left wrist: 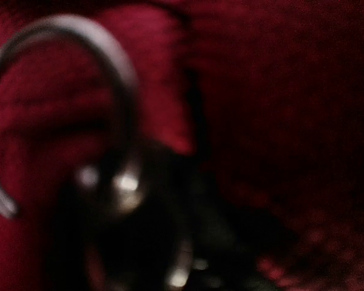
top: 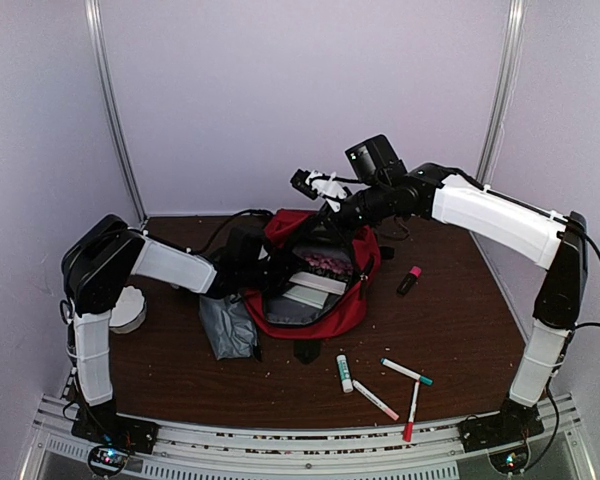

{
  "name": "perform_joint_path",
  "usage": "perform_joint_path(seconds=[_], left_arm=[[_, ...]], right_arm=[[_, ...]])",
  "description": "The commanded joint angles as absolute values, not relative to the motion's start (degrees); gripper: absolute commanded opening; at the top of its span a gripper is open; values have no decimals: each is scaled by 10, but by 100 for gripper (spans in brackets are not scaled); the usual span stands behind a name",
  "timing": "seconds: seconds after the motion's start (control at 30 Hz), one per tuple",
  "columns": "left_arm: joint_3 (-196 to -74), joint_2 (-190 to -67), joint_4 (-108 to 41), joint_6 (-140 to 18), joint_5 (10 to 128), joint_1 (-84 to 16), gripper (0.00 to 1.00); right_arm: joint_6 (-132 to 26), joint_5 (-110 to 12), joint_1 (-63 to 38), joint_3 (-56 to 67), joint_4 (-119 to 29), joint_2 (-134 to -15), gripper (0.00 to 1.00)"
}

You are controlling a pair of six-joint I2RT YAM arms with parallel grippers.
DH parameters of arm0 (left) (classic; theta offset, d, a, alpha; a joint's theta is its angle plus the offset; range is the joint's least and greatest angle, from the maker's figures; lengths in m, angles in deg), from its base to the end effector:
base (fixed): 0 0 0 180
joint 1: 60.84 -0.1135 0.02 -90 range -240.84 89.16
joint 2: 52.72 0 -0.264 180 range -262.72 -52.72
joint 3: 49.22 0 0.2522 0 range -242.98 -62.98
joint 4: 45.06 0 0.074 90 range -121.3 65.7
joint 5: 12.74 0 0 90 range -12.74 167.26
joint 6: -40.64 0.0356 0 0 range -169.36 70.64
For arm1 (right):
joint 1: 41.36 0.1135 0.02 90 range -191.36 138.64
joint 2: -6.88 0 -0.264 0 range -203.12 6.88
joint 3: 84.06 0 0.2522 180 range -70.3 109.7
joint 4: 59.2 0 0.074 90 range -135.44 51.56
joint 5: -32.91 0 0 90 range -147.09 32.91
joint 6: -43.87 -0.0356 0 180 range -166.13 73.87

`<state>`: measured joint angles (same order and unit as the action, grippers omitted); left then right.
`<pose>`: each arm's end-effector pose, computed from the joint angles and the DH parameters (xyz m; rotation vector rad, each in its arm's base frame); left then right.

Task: Pack the student bag
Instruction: Place the book in the largest pocket of the bag, then place the largest pocket of the student bag.

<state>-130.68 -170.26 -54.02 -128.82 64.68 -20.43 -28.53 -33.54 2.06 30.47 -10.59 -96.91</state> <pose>0.3320 -0.2929 0.1495 -0.6491 2.3140 -1.4012 0.2916 0.2955 0.3514 -1.3384 1.8199 0.7022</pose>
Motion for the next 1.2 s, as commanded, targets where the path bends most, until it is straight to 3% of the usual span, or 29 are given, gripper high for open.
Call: perform_joint_path(seconds=[0.0, 0.27, 0.3, 0.33, 0.37, 0.8, 1.0, 1.17], left_arm=[[-1336, -1670, -464, -1246, 667, -199, 63], [-1347, -1633, -347, -1218, 691, -181, 73], [-1344, -1628, -342, -1217, 695, -178, 78], [-1341, -1619, -337, -1217, 700, -175, 95], [-1340, -1613, -330, -1217, 703, -174, 97], [-1227, -1445, -217, -1137, 743, -123, 98], [-1202, -1330, -37, -1037, 907, -96, 98], [-1157, -1267, 17, -1031, 963, -101, 98]], right_arm=[[-287, -331, 22, 304, -124, -956, 0], [-275, -344, 22, 297, -124, -950, 0], [-275, -343, 22, 297, -125, -950, 0], [-276, -343, 22, 295, -126, -948, 0], [-276, -343, 21, 293, -127, -947, 0], [-268, -328, 16, 250, -137, -933, 0], [-264, -319, 15, 219, -153, -936, 0], [-252, -296, 16, 215, -142, -954, 0]])
